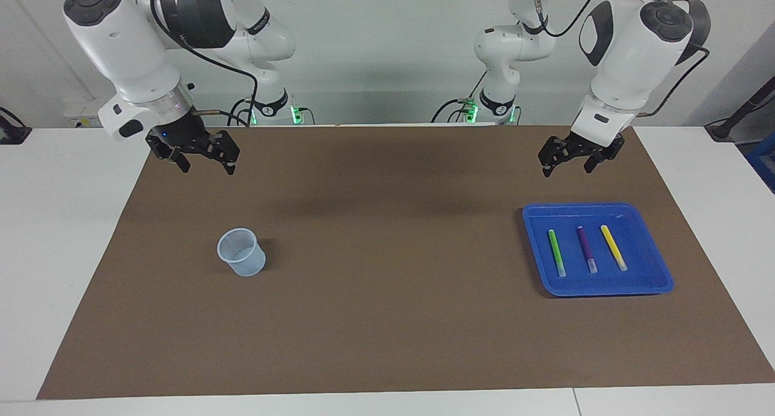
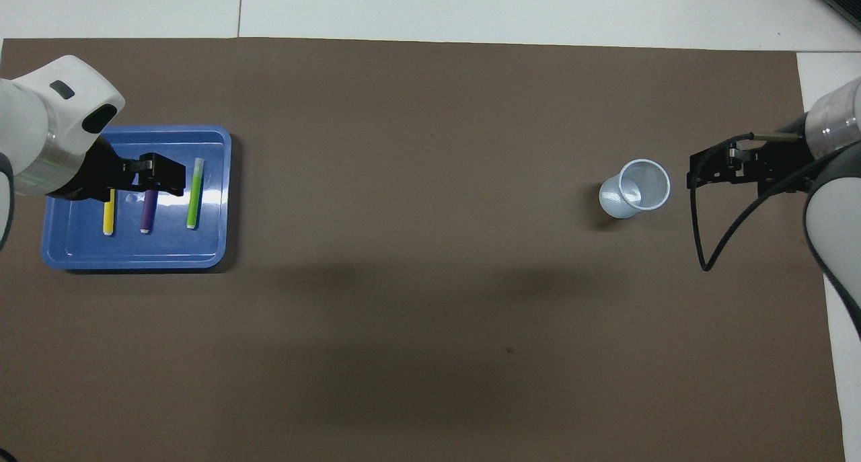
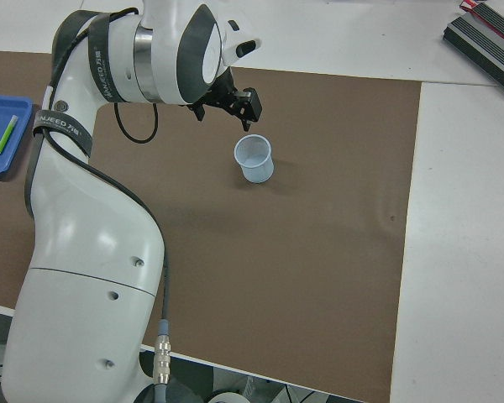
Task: Transfer and insert pens with both arms
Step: 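Lower the left gripper over the green pen in the blue tray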
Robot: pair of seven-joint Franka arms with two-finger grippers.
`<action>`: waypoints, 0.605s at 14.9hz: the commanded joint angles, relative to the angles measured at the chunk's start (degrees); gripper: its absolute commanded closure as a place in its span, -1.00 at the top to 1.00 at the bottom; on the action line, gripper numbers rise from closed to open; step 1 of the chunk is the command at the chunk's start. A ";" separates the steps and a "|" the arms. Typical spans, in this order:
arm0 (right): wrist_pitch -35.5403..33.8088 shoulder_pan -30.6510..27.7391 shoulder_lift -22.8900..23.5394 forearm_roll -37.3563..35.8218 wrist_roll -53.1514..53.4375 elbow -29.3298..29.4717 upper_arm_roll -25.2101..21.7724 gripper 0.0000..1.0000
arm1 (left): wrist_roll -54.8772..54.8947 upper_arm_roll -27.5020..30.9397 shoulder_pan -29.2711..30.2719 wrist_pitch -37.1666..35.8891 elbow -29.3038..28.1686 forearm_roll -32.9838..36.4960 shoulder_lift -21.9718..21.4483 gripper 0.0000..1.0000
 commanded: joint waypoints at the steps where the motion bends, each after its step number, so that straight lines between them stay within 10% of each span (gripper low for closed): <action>1: -0.41 0.59 -1.97 -0.50 -0.23 -2.14 0.15 1.00 | 0.94 0.45 -0.14 0.57 0.23 0.06 -0.19 1.00; 9: -0.50 -0.55 -1.97 -0.41 1.18 -2.05 -0.29 1.00 | 1.20 0.71 0.21 1.62 -0.48 -0.03 -0.54 1.00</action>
